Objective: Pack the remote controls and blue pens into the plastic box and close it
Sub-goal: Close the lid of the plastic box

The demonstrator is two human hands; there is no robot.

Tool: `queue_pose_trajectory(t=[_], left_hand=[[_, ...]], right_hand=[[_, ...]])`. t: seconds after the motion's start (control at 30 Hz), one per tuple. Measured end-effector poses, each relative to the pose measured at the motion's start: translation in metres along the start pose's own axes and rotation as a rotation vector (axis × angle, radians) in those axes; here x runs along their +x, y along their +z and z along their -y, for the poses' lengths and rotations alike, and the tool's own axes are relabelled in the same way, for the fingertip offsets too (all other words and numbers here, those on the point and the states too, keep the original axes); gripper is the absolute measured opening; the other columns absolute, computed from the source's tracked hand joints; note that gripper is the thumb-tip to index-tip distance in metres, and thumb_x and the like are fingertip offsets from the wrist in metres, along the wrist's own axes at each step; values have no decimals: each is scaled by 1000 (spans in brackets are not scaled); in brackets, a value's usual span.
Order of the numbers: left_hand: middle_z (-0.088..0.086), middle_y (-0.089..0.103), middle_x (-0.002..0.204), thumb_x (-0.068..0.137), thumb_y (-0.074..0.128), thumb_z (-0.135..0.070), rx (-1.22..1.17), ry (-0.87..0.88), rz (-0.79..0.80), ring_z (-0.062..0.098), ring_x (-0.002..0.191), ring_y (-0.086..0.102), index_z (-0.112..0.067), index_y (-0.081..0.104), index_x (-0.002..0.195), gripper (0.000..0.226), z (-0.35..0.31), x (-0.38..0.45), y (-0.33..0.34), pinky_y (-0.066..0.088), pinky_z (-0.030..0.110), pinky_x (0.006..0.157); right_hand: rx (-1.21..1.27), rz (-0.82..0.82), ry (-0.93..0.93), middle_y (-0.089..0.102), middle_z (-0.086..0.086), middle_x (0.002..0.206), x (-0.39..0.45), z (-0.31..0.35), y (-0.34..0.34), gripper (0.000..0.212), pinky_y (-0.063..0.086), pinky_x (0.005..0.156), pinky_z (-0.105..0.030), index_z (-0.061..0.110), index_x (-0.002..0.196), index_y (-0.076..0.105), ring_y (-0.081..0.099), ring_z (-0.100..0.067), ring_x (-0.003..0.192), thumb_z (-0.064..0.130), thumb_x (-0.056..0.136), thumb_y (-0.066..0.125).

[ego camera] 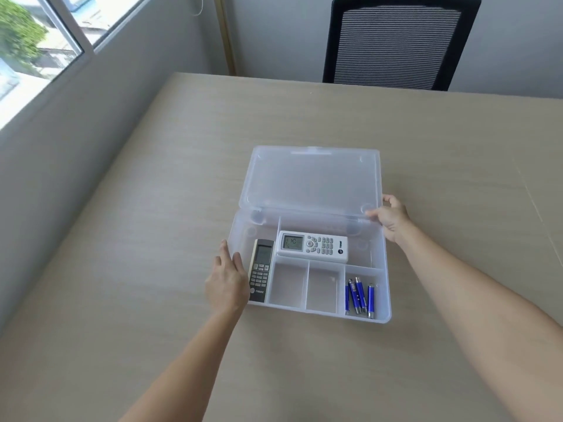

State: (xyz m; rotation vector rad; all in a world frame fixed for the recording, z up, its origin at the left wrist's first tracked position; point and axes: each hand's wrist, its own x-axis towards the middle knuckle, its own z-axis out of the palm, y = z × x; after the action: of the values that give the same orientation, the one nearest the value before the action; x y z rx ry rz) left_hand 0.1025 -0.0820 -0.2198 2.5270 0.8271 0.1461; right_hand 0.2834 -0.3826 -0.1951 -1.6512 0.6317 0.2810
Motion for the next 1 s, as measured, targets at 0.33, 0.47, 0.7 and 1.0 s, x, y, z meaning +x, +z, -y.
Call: queue_pose_trajectory(t=[0.33, 0.47, 0.7, 1.0], left_hand=[[3, 46, 148, 91, 2, -66, -794, -478, 518, 26, 135, 44, -23, 41, 144, 79, 1, 17, -42, 32, 44, 113], [2, 65, 120, 80, 4, -81, -1268, -578, 706, 21, 108, 59, -15, 59, 126, 97, 22, 9, -71, 45, 37, 86], [-6, 67, 108, 55, 90, -41, -602, -153, 469, 13, 95, 63, -21, 57, 120, 76, 17, -26, -76, 47, 21, 75], [13, 56, 126, 54, 92, -32, -342, -55, 373, 31, 119, 53, -6, 46, 127, 90, 13, -31, -57, 46, 39, 93]], right_hand=[[509, 394, 126, 45, -10, 146, -116, 24, -52, 89, 41, 108, -42, 16, 124, 53, 48, -35, 132, 84, 76, 23], [161, 444, 73, 74, 12, 106, -167, -20, -57, 49, 55, 75, -24, 19, 118, 58, 72, -4, 88, 52, 81, 62], [-675, 40, -119, 55, -6, 135, -194, -62, -28, 96, 40, 108, -44, 11, 133, 42, 52, -27, 126, 51, 57, 86], [-957, -51, -60, 5, -13, 159, -206, -79, 6, 148, 29, 114, -42, 3, 153, -8, 26, -35, 142, 65, 52, 81]])
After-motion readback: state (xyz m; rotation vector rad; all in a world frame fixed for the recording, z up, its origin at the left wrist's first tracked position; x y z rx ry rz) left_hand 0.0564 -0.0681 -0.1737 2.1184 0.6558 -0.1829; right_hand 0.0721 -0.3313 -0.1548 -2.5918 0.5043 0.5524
